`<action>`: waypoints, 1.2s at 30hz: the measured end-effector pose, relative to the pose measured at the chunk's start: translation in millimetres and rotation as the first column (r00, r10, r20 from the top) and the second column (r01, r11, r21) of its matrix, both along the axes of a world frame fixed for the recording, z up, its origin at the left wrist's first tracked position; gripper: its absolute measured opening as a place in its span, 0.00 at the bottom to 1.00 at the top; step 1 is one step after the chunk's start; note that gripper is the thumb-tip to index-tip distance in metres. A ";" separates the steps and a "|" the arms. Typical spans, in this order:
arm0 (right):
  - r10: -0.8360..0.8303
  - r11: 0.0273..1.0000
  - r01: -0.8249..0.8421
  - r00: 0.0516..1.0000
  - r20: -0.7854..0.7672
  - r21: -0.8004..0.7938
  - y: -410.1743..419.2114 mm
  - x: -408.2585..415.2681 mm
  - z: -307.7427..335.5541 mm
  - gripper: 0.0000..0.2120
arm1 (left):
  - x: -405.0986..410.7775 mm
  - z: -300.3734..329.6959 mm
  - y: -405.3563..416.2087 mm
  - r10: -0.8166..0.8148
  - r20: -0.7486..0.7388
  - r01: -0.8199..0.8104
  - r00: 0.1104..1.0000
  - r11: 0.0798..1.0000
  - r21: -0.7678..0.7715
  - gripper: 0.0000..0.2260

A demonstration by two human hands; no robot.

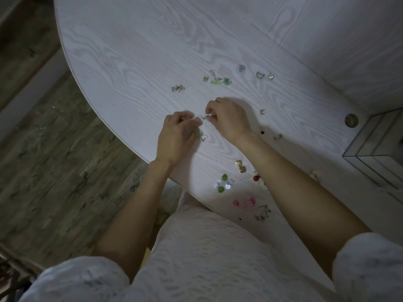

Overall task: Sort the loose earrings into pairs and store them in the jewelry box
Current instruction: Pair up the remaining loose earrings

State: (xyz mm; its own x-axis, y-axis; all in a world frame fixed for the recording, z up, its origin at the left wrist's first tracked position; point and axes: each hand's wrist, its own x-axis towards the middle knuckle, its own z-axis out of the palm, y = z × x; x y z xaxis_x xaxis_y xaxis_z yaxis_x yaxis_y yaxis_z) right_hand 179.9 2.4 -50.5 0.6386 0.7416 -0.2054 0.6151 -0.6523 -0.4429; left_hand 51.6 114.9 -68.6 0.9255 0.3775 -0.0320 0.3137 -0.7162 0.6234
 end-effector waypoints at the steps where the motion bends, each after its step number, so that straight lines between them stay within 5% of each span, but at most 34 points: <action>1: -0.015 1.000 0.015 1.000 0.005 0.000 -0.4 1.0 0.2 0.06 | 2.5 1.8 2.4 0.004 -0.004 -0.004 1.000 1.000 -0.002 0.11; 10: -0.133 0.991 0.133 0.991 0.035 0.002 -24.4 18.5 2.5 0.05 | 106.4 26.6 32.2 -0.048 0.085 0.043 0.995 0.997 0.062 0.13; 16: -0.147 0.989 0.146 0.989 0.014 0.026 -25.8 20.8 1.0 0.04 | 156.3 20.1 38.5 -0.133 -0.191 0.154 0.972 0.983 0.099 0.13; 23: -0.252 0.965 0.252 0.968 -0.014 0.078 -41.4 22.8 -0.3 0.04 | 134.6 12.6 31.5 -0.079 -0.056 0.090 0.995 0.970 0.228 0.08; 26: -0.295 0.952 0.297 0.955 -0.036 0.076 -46.2 25.0 3.4 0.04 | 117.3 16.4 24.7 -0.087 0.118 0.071 0.989 0.989 0.130 0.06; 29: -0.337 0.931 0.345 0.938 -0.077 0.121 -53.8 22.6 10.9 0.04 | 95.8 24.0 8.1 -0.005 0.199 0.033 0.980 0.990 -0.137 0.05; 36: -0.350 0.900 0.383 0.920 -0.178 0.208 -71.6 -19.1 29.4 0.03 | 28.0 29.9 -30.7 0.142 0.102 -0.079 0.985 0.884 -0.462 0.03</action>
